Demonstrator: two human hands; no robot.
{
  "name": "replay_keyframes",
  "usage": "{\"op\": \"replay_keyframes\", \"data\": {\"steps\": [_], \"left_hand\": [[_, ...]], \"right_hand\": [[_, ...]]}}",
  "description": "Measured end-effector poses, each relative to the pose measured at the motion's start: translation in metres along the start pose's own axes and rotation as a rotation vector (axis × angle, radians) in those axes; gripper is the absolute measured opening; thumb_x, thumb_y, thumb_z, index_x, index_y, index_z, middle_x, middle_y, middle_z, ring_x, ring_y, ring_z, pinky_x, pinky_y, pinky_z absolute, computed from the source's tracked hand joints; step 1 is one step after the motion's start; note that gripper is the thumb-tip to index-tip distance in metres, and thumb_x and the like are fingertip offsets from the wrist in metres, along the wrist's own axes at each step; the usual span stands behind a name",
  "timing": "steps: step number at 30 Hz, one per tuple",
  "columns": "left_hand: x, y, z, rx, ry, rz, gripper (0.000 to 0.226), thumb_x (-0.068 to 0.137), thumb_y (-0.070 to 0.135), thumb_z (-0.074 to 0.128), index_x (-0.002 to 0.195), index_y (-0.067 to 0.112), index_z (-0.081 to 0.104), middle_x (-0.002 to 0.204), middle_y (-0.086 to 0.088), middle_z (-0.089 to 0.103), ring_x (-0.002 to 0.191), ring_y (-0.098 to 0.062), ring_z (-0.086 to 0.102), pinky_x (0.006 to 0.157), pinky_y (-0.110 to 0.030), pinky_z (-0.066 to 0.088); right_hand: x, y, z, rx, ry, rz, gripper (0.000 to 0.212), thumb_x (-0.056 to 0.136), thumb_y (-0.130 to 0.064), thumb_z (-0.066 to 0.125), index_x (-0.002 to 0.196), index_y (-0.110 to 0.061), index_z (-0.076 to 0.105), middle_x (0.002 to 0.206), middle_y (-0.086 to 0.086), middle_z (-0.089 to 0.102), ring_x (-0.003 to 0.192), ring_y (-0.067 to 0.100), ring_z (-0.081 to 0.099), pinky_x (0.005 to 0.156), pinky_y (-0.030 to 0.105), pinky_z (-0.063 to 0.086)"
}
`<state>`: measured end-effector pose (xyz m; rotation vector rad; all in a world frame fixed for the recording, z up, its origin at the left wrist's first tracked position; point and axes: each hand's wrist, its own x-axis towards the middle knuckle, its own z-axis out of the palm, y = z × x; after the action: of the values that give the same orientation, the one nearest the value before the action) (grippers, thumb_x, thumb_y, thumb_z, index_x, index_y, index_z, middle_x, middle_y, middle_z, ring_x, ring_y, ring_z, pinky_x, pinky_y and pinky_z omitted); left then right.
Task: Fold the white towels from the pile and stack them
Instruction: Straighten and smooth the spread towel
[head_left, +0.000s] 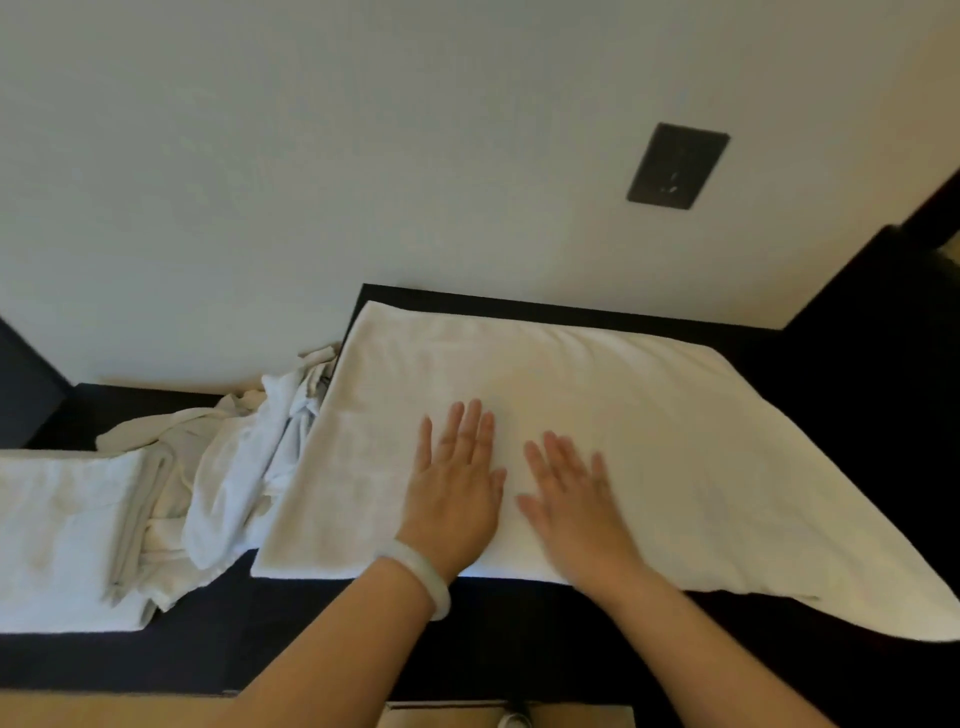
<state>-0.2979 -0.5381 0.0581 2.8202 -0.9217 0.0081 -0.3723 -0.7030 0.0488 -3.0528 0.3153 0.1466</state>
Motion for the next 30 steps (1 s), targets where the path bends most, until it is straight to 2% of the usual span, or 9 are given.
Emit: {"op": "replay_keyframes", "data": {"steps": [4,8,12,15,18,23,25,27,30], "left_hand": [[-0.003,-0.002,0.013,0.034,-0.048,0.029,0.067,0.092,0.053,-0.011,0.154,0.027,-0.016,0.161,0.003,-0.021,0.147,-0.016,-0.022,0.118,-0.044,-0.018],[-0.005,-0.004,0.007,0.032,-0.056,0.030,0.073,0.084,0.055,-0.020,0.152,0.030,-0.020,0.159,0.006,-0.024,0.147,-0.016,-0.022,0.119,-0.043,-0.015],[-0.002,0.003,0.003,0.000,-0.097,-0.004,0.074,0.078,0.055,-0.025,0.147,0.029,-0.026,0.158,0.003,-0.027,0.145,-0.017,-0.027,0.120,-0.043,-0.015],[0.013,0.027,0.004,-0.013,-0.089,0.012,0.079,0.075,0.055,-0.026,0.147,0.024,-0.024,0.158,0.001,-0.027,0.141,-0.017,-0.029,0.119,-0.043,-0.015],[0.042,0.069,0.004,-0.060,-0.062,0.120,0.075,0.081,0.056,-0.020,0.149,0.025,-0.021,0.158,0.003,-0.027,0.145,-0.019,-0.025,0.119,-0.042,-0.016],[0.068,0.094,0.022,-0.007,-0.063,0.165,0.079,0.078,0.063,-0.027,0.150,0.032,-0.019,0.160,0.004,-0.021,0.149,-0.020,-0.018,0.120,-0.044,-0.012],[0.067,0.090,0.020,0.019,-0.055,0.162,0.084,0.080,0.064,-0.029,0.154,0.032,-0.005,0.162,0.004,-0.008,0.151,-0.021,-0.006,0.120,-0.043,-0.008],[0.063,0.093,0.011,0.015,-0.077,0.157,0.081,0.092,0.060,-0.014,0.153,0.025,0.028,0.159,-0.002,0.024,0.146,-0.027,0.026,0.117,-0.042,0.005],[0.060,0.097,0.001,-0.013,-0.122,0.139,0.073,0.100,0.053,0.002,0.141,0.019,0.051,0.147,-0.005,0.048,0.133,-0.029,0.048,0.114,-0.038,0.007]], "right_hand": [[-0.017,0.028,0.003,0.052,-0.017,0.018,0.065,0.095,-0.060,0.001,0.153,-0.038,-0.017,0.159,-0.014,-0.023,0.147,0.005,-0.022,0.119,0.035,-0.020],[-0.040,0.106,-0.012,0.019,-0.066,0.178,0.063,0.100,-0.057,0.008,0.153,-0.035,-0.019,0.160,-0.012,-0.025,0.147,0.004,-0.021,0.122,0.032,-0.013],[-0.044,0.159,-0.038,0.077,-0.098,0.062,0.061,0.099,-0.061,0.013,0.151,-0.040,-0.012,0.155,-0.021,-0.020,0.146,-0.004,-0.019,0.113,0.017,-0.020],[-0.046,0.194,-0.048,0.014,0.056,0.248,0.063,0.098,-0.061,0.016,0.151,-0.044,-0.013,0.156,-0.020,-0.022,0.142,-0.004,-0.028,0.114,0.025,-0.024],[-0.048,0.215,-0.034,0.083,-0.044,0.411,0.063,0.100,-0.059,0.014,0.150,-0.042,-0.020,0.160,-0.013,-0.023,0.146,0.006,-0.024,0.120,0.039,-0.018],[-0.053,0.240,-0.026,0.173,-0.062,0.256,0.064,0.095,-0.068,0.010,0.145,-0.050,-0.026,0.157,-0.022,-0.027,0.142,-0.002,-0.029,0.118,0.033,-0.020],[-0.057,0.255,-0.036,0.230,-0.082,0.201,0.066,0.093,-0.072,0.013,0.148,-0.053,-0.017,0.156,-0.029,-0.024,0.141,-0.010,-0.026,0.119,0.031,-0.018],[-0.056,0.267,-0.044,0.312,-0.101,0.180,0.066,0.095,-0.069,0.023,0.152,-0.051,-0.005,0.157,-0.031,-0.015,0.142,-0.013,-0.019,0.119,0.029,-0.016],[-0.036,0.281,-0.054,0.555,0.013,0.278,0.062,0.100,-0.048,0.046,0.155,-0.038,0.019,0.162,-0.018,0.012,0.149,0.004,0.009,0.124,0.036,0.007]]}}
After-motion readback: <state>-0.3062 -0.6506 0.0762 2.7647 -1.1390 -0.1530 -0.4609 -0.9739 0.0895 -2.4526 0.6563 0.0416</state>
